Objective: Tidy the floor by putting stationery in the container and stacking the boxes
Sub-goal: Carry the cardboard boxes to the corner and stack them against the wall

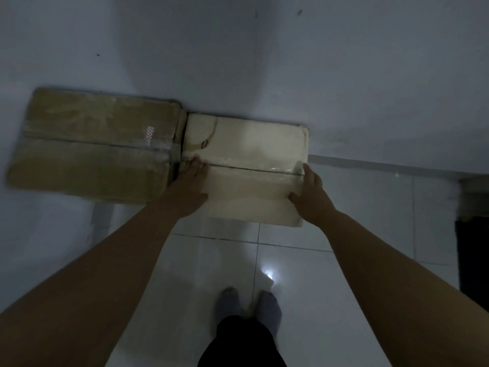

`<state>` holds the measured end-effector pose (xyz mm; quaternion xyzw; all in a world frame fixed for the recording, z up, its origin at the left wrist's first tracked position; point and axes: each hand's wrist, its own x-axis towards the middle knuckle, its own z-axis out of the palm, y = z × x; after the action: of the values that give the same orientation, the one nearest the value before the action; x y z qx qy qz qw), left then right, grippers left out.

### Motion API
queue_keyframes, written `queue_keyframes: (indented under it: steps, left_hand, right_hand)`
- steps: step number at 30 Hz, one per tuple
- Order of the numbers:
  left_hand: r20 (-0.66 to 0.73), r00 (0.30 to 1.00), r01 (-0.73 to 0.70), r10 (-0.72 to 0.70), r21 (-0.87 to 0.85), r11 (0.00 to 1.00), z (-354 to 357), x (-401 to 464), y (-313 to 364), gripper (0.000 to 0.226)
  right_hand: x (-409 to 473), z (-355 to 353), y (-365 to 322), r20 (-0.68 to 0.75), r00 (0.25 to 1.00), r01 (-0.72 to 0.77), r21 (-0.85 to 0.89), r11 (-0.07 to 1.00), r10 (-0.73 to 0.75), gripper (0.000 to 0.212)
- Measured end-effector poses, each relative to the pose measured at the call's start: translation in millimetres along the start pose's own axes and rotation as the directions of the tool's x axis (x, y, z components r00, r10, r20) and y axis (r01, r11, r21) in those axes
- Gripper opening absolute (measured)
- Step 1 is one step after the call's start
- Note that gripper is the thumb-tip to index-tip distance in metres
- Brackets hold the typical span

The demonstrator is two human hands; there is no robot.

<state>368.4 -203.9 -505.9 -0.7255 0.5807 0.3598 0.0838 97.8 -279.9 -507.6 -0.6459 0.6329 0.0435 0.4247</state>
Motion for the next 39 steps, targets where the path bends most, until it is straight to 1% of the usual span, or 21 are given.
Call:
queue_keyframes:
  steps: [2,3,6,8,11,13,15,18,21,25,27,28,31,36,39]
  left_hand:
    - [-0.035,0.999,-0.007,0.004,-0.088,0.996,-15.0,-9.3,11.6,0.076]
    - [-0.078,0.997,-0.033,0.025,-0.105,0.994,-35.3,-20.1,22.1,0.073]
    - [-0.148,0.987,-0.096,0.070,-0.174,0.980,-61.5,-34.6,42.6,0.064]
    - [-0.232,0.969,-0.124,0.083,-0.171,0.977,-99.9,-61.9,61.0,0.059]
    - [-0.270,0.958,-0.144,0.095,-0.166,0.975,-153.9,-99.7,86.2,0.058]
    - [-0.309,0.945,-0.176,0.106,-0.207,0.962,-197.6,-132.3,108.1,0.058]
    - [-0.378,0.918,-0.224,0.120,-0.247,0.943,-238.7,-170.9,126.5,0.057]
    - [-0.436,0.888,-0.248,0.147,-0.183,0.951,-293.1,-217.0,144.6,0.057]
    - [-0.499,0.853,-0.262,0.157,-0.148,0.954,-344.5,-264.7,163.9,0.056]
    - [-0.508,0.825,-0.288,0.248,-0.001,0.958,-397.5,-315.0,189.8,0.058]
    - [-0.501,0.818,-0.292,0.283,0.062,0.954,-413.9,-337.0,200.2,0.058]
    - [-0.491,0.823,-0.288,0.287,0.076,0.955,-417.2,-343.1,205.5,0.058]
    - [-0.520,0.799,-0.284,0.302,0.116,0.952,-426.3,-371.3,221.3,0.058]
    - [-0.550,0.758,-0.333,0.352,0.138,0.933,-407.8,-392.3,248.7,0.053]
    - [-0.548,0.727,-0.382,0.414,0.178,0.907,-387.0,-395.6,275.9,0.048]
  right_hand:
    - [-11.3,-15.8,-6.9,0.011,0.999,0.046,-0.068,0.997,-0.045,0.078]
    - [-21.8,-34.0,-19.4,0.012,0.997,0.073,-0.098,0.992,-0.072,0.076]
    - [-35.2,-60.4,-37.7,0.045,0.993,0.114,-0.194,0.974,-0.108,0.068]
    - [-58.1,-99.4,-66.7,0.028,0.989,0.150,-0.240,0.959,-0.147,0.064]
    - [-90.8,-152.8,-108.5,0.005,0.979,0.199,-0.281,0.939,-0.206,0.061]
    - [-121.3,-193.5,-139.4,-0.028,0.966,0.235,-0.313,0.920,-0.256,0.059]
    - [-156.1,-230.0,-169.0,-0.054,0.955,0.255,-0.345,0.903,-0.291,0.055]
    - [-197.2,-273.0,-206.1,-0.094,0.936,0.281,-0.379,0.882,-0.339,0.048]
    - [-246.9,-310.1,-243.0,-0.164,0.907,0.316,-0.349,0.882,-0.389,0.045]
    - [-313.4,-338.0,-266.7,-0.294,0.828,0.404,-0.276,0.872,-0.476,0.042]
    - [-338.5,-343.3,-266.7,-0.335,0.798,0.427,-0.271,0.862,-0.501,0.042]
    - [-345.3,-343.4,-263.5,-0.348,0.798,0.421,-0.264,0.868,-0.493,0.041]
    - [-375.4,-344.9,-262.2,-0.395,0.789,0.405,-0.241,0.882,-0.471,0.040]
    - [-400.8,-337.4,-256.4,-0.424,0.797,0.391,-0.181,0.903,-0.430,0.040]
    - [-415.9,-339.5,-241.3,-0.450,0.803,0.360,-0.154,0.920,-0.390,0.040]
